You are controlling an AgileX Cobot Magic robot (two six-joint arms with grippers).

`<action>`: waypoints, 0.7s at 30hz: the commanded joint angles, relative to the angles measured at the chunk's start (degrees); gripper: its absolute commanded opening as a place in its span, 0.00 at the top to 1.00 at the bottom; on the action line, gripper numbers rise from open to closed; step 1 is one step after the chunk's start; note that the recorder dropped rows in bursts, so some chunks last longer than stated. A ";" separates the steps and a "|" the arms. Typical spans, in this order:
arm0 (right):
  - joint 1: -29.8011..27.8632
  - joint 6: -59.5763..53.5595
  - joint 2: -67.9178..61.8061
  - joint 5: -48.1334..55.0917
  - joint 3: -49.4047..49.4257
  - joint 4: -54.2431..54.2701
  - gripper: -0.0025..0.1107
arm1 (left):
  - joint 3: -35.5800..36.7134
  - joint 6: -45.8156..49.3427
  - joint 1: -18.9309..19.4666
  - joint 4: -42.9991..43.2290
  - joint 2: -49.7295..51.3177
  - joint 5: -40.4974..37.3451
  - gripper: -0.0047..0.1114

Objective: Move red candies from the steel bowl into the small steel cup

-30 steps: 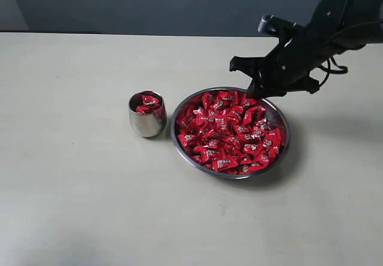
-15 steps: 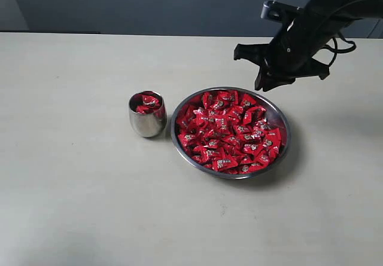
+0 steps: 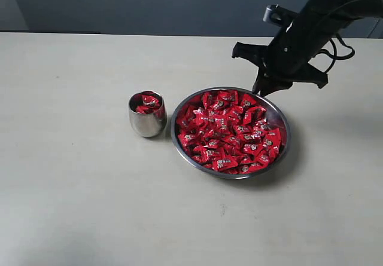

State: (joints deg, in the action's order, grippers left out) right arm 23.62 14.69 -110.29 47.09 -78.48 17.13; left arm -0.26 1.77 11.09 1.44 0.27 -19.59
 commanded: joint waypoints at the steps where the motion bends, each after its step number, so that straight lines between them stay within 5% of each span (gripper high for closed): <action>1: -0.31 3.38 -4.44 6.04 -4.18 0.12 0.85 | 0.26 -0.08 -0.38 0.11 -0.27 0.45 0.96; 11: -0.31 12.32 -13.24 15.70 -17.09 -7.68 0.85 | 0.26 -0.08 -0.38 0.11 -0.27 0.45 0.96; 21: -0.20 12.54 -16.22 15.75 -18.44 -7.55 0.85 | 0.26 -0.08 -0.38 0.11 -0.27 0.45 0.96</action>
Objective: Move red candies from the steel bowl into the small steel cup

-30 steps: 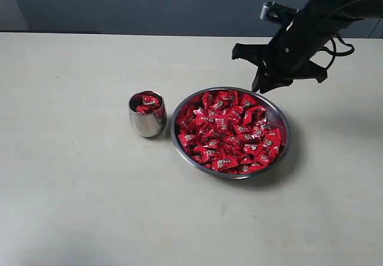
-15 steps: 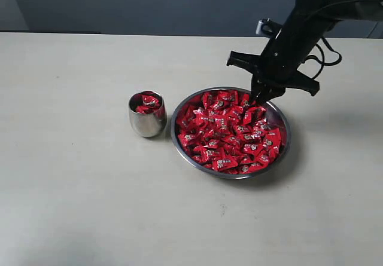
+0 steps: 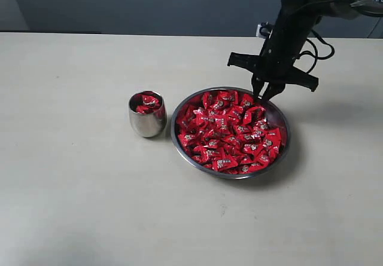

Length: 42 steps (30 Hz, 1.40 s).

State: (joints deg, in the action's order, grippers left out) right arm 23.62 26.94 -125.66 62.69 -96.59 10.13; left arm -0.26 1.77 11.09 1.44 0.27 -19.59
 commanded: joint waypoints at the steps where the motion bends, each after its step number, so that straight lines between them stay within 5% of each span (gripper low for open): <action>1: -0.20 0.28 -1.11 0.15 -0.33 -0.44 0.85 | 0.26 -0.08 -0.38 0.11 -0.27 0.45 0.96; 42: -0.20 -1.82 -1.86 1.66 -0.33 1.45 0.86 | 0.26 -0.08 -0.38 0.11 -0.27 0.45 0.96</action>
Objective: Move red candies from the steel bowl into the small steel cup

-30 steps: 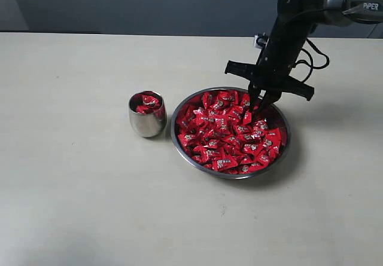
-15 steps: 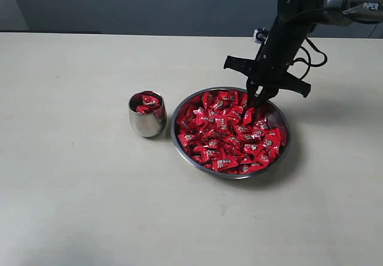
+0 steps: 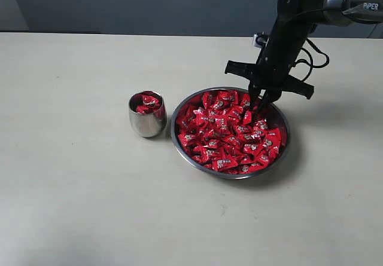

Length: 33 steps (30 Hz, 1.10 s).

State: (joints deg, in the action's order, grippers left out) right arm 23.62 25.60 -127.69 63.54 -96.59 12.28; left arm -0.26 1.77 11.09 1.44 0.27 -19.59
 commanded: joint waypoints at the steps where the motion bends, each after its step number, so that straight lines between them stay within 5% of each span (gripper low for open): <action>1: -0.20 -0.47 0.18 0.97 -0.33 -0.70 0.86 | 0.26 -0.08 -0.38 0.11 -0.27 0.45 0.96; 13: -0.20 -0.51 -1.34 2.17 -0.33 0.95 0.84 | 0.26 -0.08 -0.38 0.11 -0.27 0.45 0.96; 19: -0.20 -0.60 -2.25 1.77 -0.33 3.54 0.61 | 0.26 -0.08 -0.38 0.11 -0.27 0.45 0.96; 33: -0.20 -0.15 -2.62 -0.05 -0.33 3.83 0.62 | 0.26 -0.08 -0.38 0.11 -0.27 0.45 0.96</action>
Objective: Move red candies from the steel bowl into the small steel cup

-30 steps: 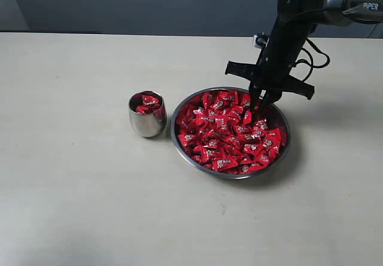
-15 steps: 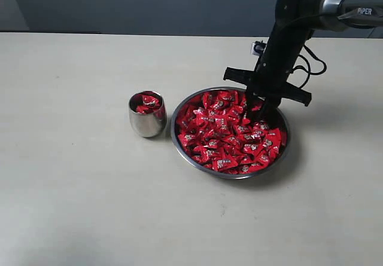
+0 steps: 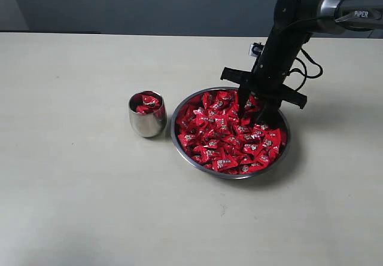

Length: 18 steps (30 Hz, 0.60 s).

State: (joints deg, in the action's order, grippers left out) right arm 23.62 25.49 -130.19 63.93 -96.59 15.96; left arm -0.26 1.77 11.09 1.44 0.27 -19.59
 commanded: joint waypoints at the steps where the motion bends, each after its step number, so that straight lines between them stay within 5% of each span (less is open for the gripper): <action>1: -0.20 -0.05 -0.41 -0.82 -0.33 0.15 0.62 | 0.26 -0.08 -0.38 0.11 -0.27 0.45 0.96; 11: -0.20 -0.05 -0.82 -0.74 -0.23 -1.21 0.62 | 0.26 -0.08 -0.38 0.11 -0.27 0.45 0.96; 18: -0.20 -0.05 -0.82 -0.74 -0.23 -4.11 0.82 | 0.26 -0.08 -0.38 0.11 -0.27 0.45 0.96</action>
State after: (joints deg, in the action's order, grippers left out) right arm 23.62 25.60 -131.13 63.34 -96.59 13.58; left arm -0.26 1.77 11.09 1.44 0.27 -19.59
